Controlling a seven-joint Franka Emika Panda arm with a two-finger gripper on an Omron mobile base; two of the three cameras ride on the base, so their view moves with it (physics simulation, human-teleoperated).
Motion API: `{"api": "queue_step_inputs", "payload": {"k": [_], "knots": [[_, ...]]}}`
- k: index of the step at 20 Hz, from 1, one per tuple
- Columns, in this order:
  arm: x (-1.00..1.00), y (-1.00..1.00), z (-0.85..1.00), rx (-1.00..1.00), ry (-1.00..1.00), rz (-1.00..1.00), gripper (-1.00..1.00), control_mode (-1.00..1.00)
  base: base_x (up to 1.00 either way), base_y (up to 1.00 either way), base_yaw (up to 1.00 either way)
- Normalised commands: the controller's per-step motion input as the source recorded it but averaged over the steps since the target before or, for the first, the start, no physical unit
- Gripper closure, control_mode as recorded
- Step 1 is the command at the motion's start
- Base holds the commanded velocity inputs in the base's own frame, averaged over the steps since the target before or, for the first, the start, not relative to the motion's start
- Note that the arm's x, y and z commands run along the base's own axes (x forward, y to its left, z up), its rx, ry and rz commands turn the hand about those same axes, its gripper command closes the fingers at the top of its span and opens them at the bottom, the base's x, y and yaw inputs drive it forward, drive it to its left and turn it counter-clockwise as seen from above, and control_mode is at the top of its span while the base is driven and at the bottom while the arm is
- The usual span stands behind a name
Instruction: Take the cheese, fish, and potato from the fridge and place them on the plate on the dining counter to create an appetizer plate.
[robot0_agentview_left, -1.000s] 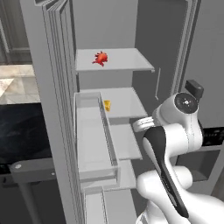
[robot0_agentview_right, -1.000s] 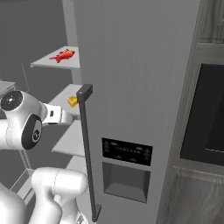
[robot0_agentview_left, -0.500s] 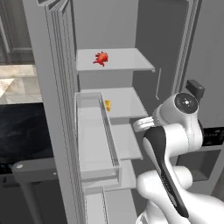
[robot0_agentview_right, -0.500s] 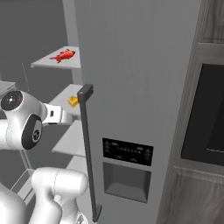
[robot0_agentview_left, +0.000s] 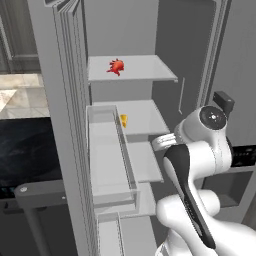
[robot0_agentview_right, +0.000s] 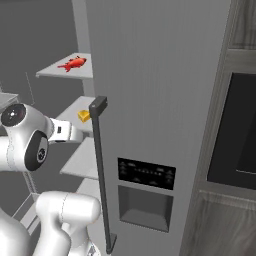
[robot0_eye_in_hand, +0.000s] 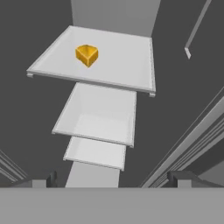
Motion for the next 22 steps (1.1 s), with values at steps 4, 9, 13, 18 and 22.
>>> {"api": "queue_step_inputs", "payload": {"k": [4, 9, 13, 18, 22], "knots": [[0.0, 0.3, -0.11, 0.0, 0.0, 0.0, -1.0, -1.0, 0.0, 0.0, 0.0], [0.01, 0.53, -0.08, 0.0, 0.0, 0.07, -1.0, -1.0, 0.0, 0.0, 0.0], [0.04, 0.22, 0.0, 0.02, 0.0, 0.12, -1.0, -1.0, 0.0, 0.0, 0.0], [0.23, -0.05, 0.0, 0.08, 0.0, 0.01, -1.0, -1.0, 0.0, 0.0, 0.0], [0.37, -0.14, -0.01, 0.07, -0.01, 0.0, -1.0, -1.0, 0.0, 0.0, 0.0]]}}
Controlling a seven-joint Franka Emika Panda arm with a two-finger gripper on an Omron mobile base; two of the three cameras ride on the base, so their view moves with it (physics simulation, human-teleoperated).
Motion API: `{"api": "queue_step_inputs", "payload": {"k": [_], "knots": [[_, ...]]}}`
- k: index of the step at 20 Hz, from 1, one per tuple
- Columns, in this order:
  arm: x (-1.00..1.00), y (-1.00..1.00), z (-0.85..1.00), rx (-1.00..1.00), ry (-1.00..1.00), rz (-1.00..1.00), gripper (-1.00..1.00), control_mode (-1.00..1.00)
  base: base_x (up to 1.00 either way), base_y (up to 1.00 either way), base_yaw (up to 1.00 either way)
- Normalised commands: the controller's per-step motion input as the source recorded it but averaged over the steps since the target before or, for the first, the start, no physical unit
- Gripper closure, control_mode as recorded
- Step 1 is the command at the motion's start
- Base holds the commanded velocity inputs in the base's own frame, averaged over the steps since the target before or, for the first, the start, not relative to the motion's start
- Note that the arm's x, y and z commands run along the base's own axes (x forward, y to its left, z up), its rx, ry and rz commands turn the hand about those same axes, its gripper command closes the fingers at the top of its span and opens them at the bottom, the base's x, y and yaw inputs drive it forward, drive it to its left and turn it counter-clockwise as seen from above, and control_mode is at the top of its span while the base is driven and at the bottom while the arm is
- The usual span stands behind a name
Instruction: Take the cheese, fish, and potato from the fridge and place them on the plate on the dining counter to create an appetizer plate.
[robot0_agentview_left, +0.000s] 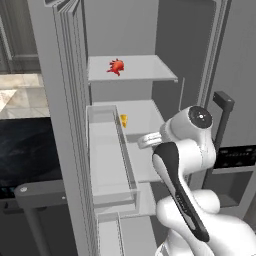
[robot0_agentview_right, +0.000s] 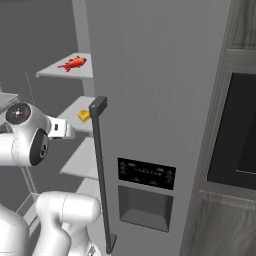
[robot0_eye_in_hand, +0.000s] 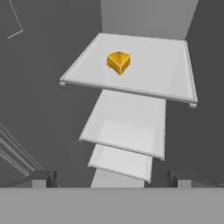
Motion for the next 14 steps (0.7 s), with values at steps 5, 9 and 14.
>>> {"api": "queue_step_inputs", "payload": {"k": [5, 9, 14], "knots": [[0.52, -0.01, -0.04, 0.0, -0.01, -0.03, -1.0, -1.0, 0.0, 0.0, 0.0], [0.6, 0.03, -0.01, 0.0, -0.01, -0.06, -1.0, -1.0, 0.0, 0.0, 0.0], [0.58, 0.02, -0.02, 0.0, 0.0, -0.06, -1.0, -1.0, 0.0, 0.0, 0.0]]}}
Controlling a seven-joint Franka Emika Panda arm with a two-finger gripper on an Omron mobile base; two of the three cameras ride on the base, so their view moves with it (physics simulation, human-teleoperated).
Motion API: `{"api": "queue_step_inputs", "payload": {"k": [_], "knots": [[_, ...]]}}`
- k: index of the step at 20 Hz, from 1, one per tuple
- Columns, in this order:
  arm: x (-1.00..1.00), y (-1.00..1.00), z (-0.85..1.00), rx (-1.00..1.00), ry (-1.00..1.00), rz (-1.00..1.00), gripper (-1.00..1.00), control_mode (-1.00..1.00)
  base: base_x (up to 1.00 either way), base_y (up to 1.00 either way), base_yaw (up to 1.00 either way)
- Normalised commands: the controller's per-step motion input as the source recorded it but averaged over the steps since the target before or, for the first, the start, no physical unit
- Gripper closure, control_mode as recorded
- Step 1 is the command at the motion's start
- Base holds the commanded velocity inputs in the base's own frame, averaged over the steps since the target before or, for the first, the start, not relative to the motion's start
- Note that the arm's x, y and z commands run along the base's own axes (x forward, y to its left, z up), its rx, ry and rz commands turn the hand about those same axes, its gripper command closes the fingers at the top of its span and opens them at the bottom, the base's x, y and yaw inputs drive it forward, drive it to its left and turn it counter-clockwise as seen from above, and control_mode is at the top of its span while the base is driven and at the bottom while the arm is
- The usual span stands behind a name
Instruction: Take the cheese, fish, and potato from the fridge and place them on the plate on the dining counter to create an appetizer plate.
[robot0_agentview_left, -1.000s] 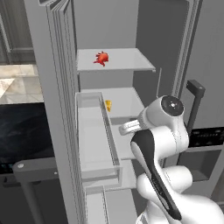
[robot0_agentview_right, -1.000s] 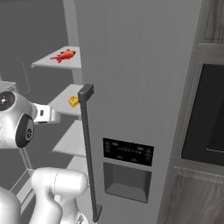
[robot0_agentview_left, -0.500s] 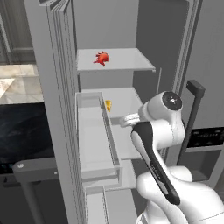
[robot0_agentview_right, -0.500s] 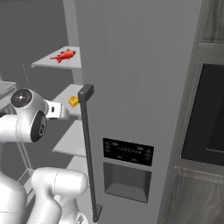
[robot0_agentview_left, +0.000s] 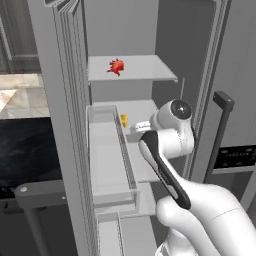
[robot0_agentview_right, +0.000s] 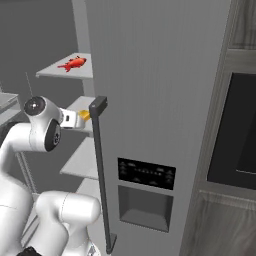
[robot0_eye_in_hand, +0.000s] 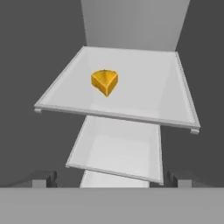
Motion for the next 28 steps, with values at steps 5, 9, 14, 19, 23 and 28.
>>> {"api": "queue_step_inputs", "payload": {"k": [5, 9, 14, 19, 23, 28], "knots": [[0.53, 0.07, -0.13, 0.0, 0.0, -0.01, -1.0, -1.0, 0.0, 0.0, 0.0], [0.39, 0.1, -0.25, 0.0, 0.01, 0.0, -1.0, -1.0, 0.0, 0.0, 0.0], [0.42, 0.18, -0.25, 0.0, 0.02, 0.0, -1.0, -1.0, 0.0, 0.0, 0.0], [0.48, 0.04, -0.19, 0.0, 0.0, 0.0, -1.0, -1.0, 0.0, 0.0, 0.0], [0.51, 0.04, -0.16, 0.0, 0.0, 0.0, -1.0, -1.0, 0.0, 0.0, 0.0], [0.52, 0.08, -0.14, 0.0, 0.0, 0.0, -1.0, -1.0, 0.0, 0.0, 0.0]]}}
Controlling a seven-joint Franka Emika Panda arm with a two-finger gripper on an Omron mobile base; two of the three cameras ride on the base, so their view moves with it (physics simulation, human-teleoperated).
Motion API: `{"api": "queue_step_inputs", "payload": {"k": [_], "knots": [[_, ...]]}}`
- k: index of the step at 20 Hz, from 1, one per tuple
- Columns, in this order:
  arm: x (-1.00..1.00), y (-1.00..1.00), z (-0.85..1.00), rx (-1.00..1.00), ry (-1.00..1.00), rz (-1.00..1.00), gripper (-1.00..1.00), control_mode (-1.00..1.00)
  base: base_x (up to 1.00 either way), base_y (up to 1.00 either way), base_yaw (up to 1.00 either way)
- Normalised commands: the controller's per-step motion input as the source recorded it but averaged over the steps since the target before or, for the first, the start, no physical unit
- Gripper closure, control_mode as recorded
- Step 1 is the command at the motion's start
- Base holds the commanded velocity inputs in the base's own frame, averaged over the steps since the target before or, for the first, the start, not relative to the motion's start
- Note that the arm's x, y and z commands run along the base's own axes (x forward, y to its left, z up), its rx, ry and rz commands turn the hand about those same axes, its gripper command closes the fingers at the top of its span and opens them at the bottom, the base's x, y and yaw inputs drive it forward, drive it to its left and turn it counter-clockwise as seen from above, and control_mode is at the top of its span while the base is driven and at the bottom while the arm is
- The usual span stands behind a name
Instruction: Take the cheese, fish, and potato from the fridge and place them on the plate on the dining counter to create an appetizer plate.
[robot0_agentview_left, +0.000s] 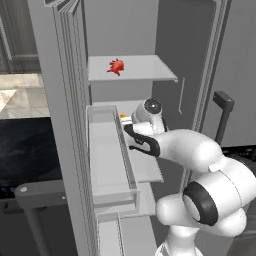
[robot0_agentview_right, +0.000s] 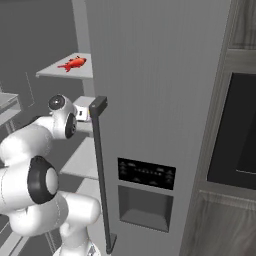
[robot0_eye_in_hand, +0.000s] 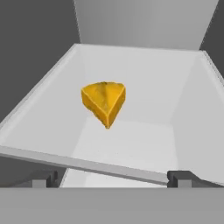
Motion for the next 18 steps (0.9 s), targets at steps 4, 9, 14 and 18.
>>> {"api": "queue_step_inputs", "payload": {"k": [4, 9, 14, 18], "knots": [[0.5, 0.18, -0.09, 0.0, 0.0, 0.0, -1.0, -1.0, 0.0, 0.0, 0.0], [0.49, 0.16, -0.09, 0.0, 0.0, 0.0, -1.0, -1.0, 0.0, 0.0, 0.0], [0.35, 0.04, -0.11, 0.0, 0.0, -0.01, -1.0, -1.0, 0.0, 0.0, 0.0], [0.14, 0.0, -0.26, 0.0, 0.0, -0.05, -1.0, -1.0, 0.0, 0.0, 0.0]]}}
